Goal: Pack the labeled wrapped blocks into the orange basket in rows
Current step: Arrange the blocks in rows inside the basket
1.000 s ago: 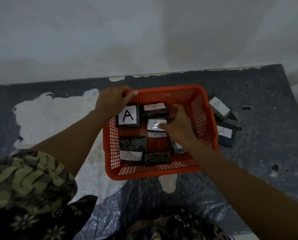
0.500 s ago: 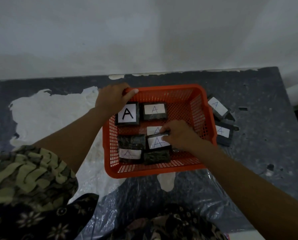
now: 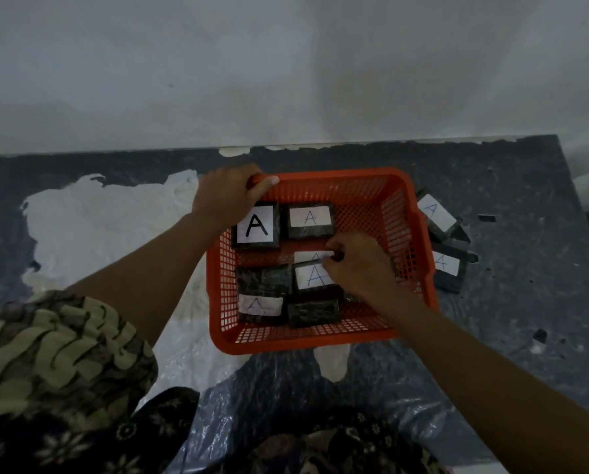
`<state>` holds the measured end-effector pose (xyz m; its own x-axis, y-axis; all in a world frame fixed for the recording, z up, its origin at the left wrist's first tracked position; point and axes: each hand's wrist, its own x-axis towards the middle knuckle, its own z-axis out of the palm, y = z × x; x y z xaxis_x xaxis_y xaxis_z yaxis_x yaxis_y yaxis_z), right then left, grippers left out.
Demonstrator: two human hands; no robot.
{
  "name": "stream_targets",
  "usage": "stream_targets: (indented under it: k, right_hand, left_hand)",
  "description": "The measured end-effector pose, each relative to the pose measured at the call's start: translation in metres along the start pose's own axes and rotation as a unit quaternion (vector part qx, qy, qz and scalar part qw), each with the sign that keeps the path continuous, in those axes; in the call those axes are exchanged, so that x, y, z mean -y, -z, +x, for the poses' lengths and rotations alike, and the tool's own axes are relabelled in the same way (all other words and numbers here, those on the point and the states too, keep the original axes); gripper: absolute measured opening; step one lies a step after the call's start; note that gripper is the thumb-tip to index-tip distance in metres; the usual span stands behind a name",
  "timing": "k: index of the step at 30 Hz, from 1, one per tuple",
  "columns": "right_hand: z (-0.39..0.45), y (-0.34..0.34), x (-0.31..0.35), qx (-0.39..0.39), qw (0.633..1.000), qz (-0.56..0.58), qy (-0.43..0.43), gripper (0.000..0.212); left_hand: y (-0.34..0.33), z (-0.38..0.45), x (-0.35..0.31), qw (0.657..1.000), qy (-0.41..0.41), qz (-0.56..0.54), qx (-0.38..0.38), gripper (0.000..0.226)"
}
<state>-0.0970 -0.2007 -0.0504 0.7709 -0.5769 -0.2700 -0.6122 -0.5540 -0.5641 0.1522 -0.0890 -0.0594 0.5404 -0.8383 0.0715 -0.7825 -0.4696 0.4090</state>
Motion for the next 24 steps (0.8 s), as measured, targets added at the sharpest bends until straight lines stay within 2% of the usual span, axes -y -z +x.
stream_targets:
  k: [3,5,7,10,13,17,18,20,22,24]
  right_hand:
    - [0.021,0.004,0.01,-0.052,0.997,0.0,0.053,0.033]
    - [0.036,0.004,0.015,-0.014,0.994,-0.016,0.105,0.051]
    - [0.048,0.004,0.017,0.032,0.988,-0.058,0.137,0.059]
    - [0.057,0.005,0.012,0.035,0.977,-0.127,0.167,0.052]
    - [0.055,0.006,0.007,0.051,0.977,-0.133,0.159,0.045]
    - [0.037,0.006,0.016,0.001,0.968,-0.133,0.211,0.032]
    - [0.028,0.007,0.019,0.019,0.965,-0.111,0.236,0.028]
    - [0.009,0.009,0.021,0.108,0.958,-0.069,0.256,0.023]
    - [-0.008,0.01,0.016,0.212,0.944,-0.079,0.239,0.022]
    - [-0.018,0.01,0.01,0.277,0.928,-0.102,0.228,0.026]
  left_hand:
    - [0.001,0.0,0.0,1.0,-0.01,0.0,-0.009,0.055]
    - [0.001,0.0,0.0,1.0,-0.012,-0.003,-0.011,0.055]
    - [0.001,0.0,0.0,1.0,-0.009,-0.004,-0.009,0.055]
    - [0.001,0.0,0.001,1.0,-0.007,-0.004,-0.008,0.054]
    - [0.002,0.0,0.001,1.0,-0.011,-0.006,-0.009,0.056]
    - [0.003,0.0,0.0,1.0,-0.01,-0.008,-0.01,0.055]
    - [0.003,-0.001,0.0,1.0,-0.01,-0.007,-0.011,0.054]
    - [0.002,-0.001,0.0,1.0,-0.01,-0.005,-0.013,0.053]
    - [0.001,-0.001,-0.001,1.0,-0.008,0.004,-0.013,0.052]
    - [0.001,-0.001,-0.001,1.0,-0.007,0.011,-0.014,0.053]
